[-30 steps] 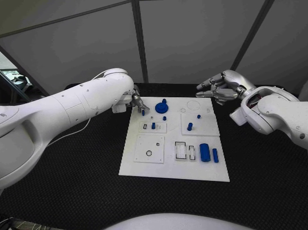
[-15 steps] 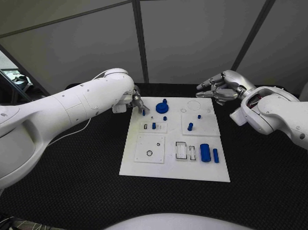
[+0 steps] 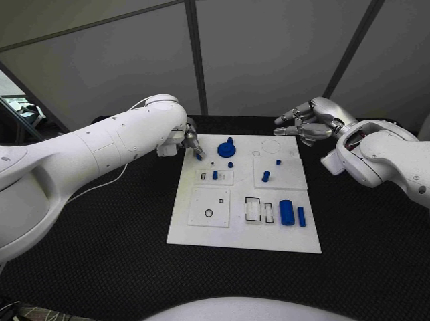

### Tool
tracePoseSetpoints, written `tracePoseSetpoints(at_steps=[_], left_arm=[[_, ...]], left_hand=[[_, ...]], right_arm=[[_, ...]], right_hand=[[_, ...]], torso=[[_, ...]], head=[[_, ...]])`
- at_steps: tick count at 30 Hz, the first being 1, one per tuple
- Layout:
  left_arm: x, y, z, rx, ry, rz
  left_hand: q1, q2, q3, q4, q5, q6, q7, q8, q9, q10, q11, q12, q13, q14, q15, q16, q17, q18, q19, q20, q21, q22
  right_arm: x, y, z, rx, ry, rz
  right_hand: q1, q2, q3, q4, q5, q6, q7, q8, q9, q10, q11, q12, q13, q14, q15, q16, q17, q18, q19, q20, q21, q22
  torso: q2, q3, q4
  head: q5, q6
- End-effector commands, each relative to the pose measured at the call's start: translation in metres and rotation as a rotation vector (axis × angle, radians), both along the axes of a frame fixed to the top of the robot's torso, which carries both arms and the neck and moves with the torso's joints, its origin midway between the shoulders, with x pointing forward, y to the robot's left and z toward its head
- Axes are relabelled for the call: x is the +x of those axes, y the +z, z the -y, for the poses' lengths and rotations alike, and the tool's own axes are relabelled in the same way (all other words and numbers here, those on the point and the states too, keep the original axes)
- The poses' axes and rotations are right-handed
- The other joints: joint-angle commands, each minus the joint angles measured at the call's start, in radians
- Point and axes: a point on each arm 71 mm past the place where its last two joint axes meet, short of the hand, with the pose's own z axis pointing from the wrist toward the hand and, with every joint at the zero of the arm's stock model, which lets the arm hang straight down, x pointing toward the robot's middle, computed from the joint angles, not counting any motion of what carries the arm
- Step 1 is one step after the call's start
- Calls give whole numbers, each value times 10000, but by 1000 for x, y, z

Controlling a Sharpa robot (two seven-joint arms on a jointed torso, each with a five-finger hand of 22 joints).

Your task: Assemble the parts on the task board

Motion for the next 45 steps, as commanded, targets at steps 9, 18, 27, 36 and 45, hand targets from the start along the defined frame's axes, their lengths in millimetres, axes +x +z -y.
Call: tracePoseSetpoints(at_steps=[9,18,27,36,45], left_arm=[[-1,4,-4,-1074,280,315],[-13,12,-9,-1227,346,567],[-38,15,-12,-1381,317,810],[-61,3,-11,-1251,194,687],[-70,-1,-3,-1181,76,805]], left_hand=[[-90,284,1932,-1161,-670,-220,91,292,385,187,-21,-146,1896,1043,11,85,2566,157,53,36,-2,136],[-743,44,2812,-1459,-694,-206,63,461,538,227,-37,-117,1911,1057,-1,127,2596,141,122,25,44,251],[-970,-35,2982,-1494,-753,-133,28,564,616,260,-63,-84,1919,1073,-22,177,2632,116,205,9,124,366],[-1084,-79,3071,-1514,-763,-87,-3,644,687,266,-88,-100,1913,1073,-41,177,2632,111,228,-7,141,395],[-1131,-87,3127,-1527,-745,-65,-18,690,729,268,-102,-108,1911,1073,-51,177,2632,111,230,-16,138,397]], right_arm=[[1,1,0,-26,4,-20],[2,0,3,-102,-127,-98],[3,-1,5,-132,-160,-129],[3,-1,6,-153,-187,-158],[3,-1,7,-165,-203,-175]], right_hand=[[-12,87,31,-35,79,-65,-20,-51,7,37,-17,0,-8,88,-14,-79,-1,91,50,-23,-55,-4],[-6,99,39,-39,83,-66,-19,-50,7,21,-18,-24,-36,80,-15,-117,-46,100,28,-24,-87,-50],[-6,99,39,-39,83,-66,-19,-50,7,21,-18,-24,-36,80,-15,-117,-46,100,28,-24,-87,-50],[-4,103,42,-41,84,-67,-19,-50,7,23,-18,-21,-34,83,-15,-117,-40,97,38,-24,-82,-39],[-3,105,44,-43,84,-67,-19,-50,7,25,-18,-18,-33,84,-16,-116,-36,95,44,-24,-78,-31]], torso=[[-13,7,10],[0,13,34],[0,18,47],[1,4,62],[7,6,10]], head=[[34,-11],[80,7],[76,-37],[137,-68],[186,-78]])
